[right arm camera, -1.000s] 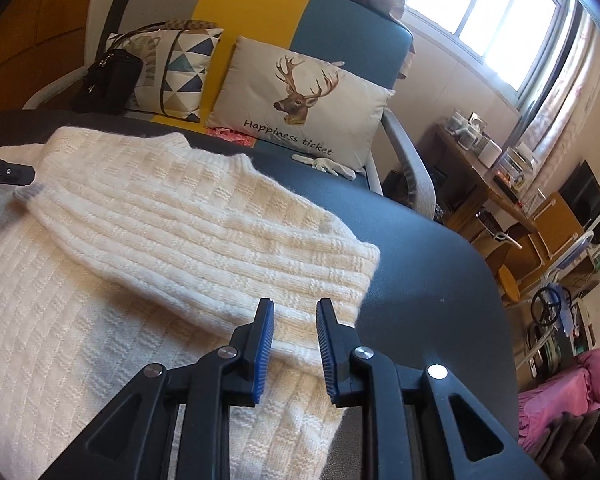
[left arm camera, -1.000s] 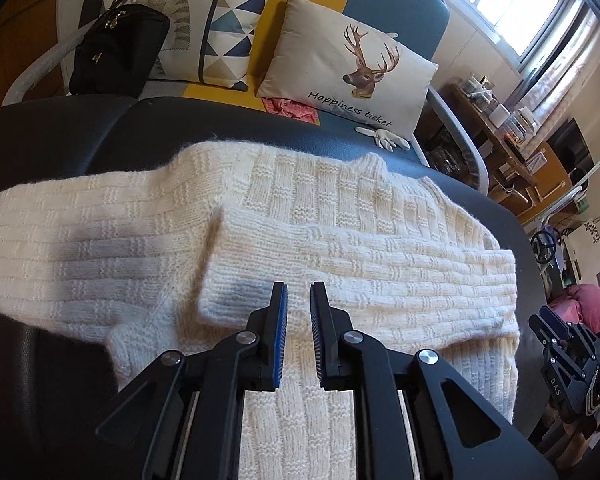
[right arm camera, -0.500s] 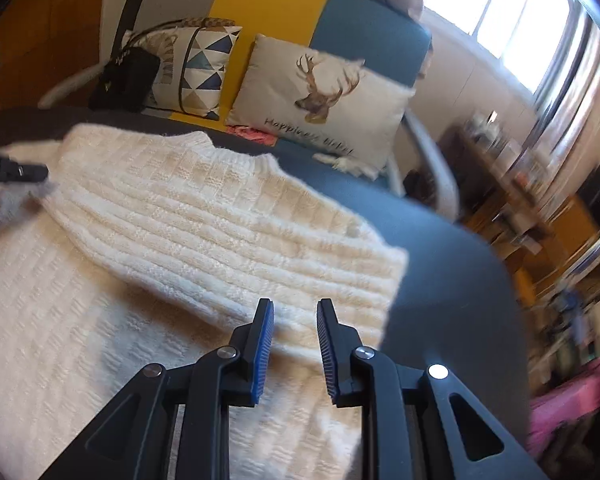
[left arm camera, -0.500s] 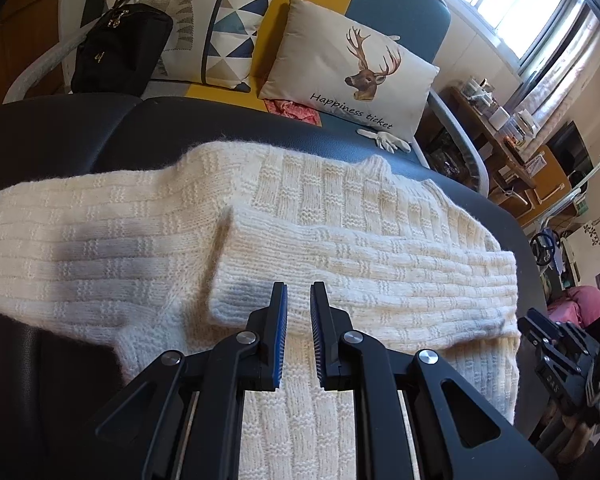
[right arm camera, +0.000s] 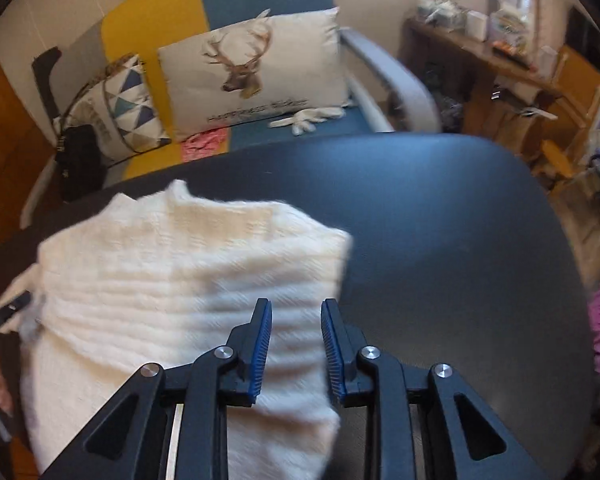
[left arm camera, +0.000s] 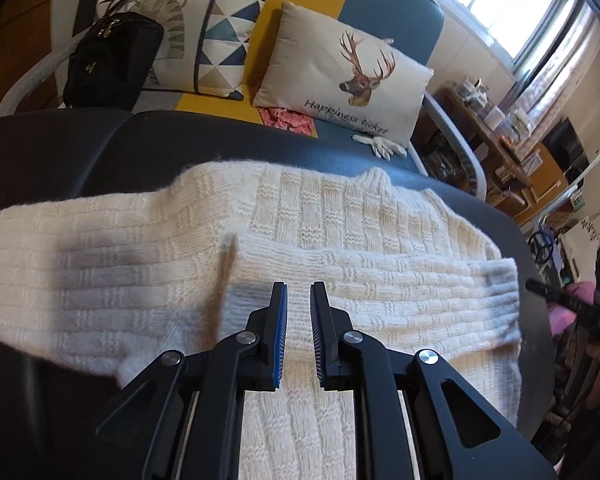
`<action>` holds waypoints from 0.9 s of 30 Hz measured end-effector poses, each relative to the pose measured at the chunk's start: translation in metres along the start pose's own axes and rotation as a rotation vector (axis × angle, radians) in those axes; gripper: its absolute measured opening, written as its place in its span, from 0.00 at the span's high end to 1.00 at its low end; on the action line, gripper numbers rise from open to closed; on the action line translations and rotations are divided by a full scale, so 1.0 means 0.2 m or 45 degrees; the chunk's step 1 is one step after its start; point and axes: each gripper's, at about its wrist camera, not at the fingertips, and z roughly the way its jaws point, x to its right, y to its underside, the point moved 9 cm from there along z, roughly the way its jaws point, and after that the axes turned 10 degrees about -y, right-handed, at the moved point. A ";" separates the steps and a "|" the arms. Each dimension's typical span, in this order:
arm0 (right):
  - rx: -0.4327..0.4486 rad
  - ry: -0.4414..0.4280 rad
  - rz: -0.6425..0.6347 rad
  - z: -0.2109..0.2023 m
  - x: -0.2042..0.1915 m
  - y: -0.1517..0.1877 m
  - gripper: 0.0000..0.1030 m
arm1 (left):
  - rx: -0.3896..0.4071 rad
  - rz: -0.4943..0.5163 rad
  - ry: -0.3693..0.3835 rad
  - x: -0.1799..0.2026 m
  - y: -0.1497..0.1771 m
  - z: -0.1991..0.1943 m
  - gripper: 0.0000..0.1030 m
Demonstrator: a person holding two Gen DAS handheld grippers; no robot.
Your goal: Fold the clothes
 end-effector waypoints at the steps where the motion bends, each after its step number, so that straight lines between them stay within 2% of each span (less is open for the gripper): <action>1: -0.043 -0.009 0.003 0.07 0.01 -0.02 0.75 | -0.009 0.017 -0.008 0.01 0.00 0.02 0.88; 2: -0.094 0.017 0.000 0.15 0.03 -0.02 0.78 | -0.020 0.034 -0.017 0.02 0.00 0.04 0.88; 3: -0.087 0.023 0.025 0.17 0.07 -0.05 0.79 | -0.029 0.048 -0.029 0.02 0.00 0.06 0.88; 5: -0.053 0.027 0.082 0.20 0.14 -0.11 0.79 | -0.031 0.050 -0.042 0.00 0.00 0.07 0.88; 7: 0.018 0.014 0.122 0.12 0.17 -0.15 0.77 | -0.027 0.047 -0.039 -0.02 -0.01 0.06 0.88; 11: -0.025 -0.072 0.141 0.01 0.17 -0.09 0.76 | -0.016 0.044 -0.044 -0.05 -0.01 0.07 0.88; 17: -0.106 0.007 0.200 0.11 0.28 -0.07 0.73 | -0.042 0.104 -0.065 0.00 0.04 0.11 0.88; 18: -0.105 -0.026 0.188 0.14 0.26 -0.08 0.73 | -0.047 0.118 -0.071 0.01 0.05 0.12 0.88; 19: -0.089 -0.021 0.134 0.15 0.23 -0.09 0.82 | -0.052 0.131 -0.077 0.02 0.06 0.13 0.88; 20: -0.075 0.019 0.069 0.14 0.21 -0.10 0.87 | -0.053 0.143 -0.079 0.03 0.07 0.13 0.88; 22: -0.032 0.095 -0.037 0.10 0.18 -0.14 0.89 | -0.043 0.159 -0.072 0.02 0.07 0.12 0.88; 23: -0.036 0.167 -0.053 0.10 0.22 -0.13 0.90 | -0.033 0.149 -0.068 0.00 0.06 0.11 0.88; 24: -0.046 0.246 -0.065 0.10 0.26 -0.13 0.93 | -0.016 0.108 -0.063 -0.04 0.06 0.08 0.88; 27: -0.015 0.291 -0.104 0.05 0.28 -0.10 0.92 | 0.036 -0.013 -0.049 -0.18 0.03 -0.02 0.88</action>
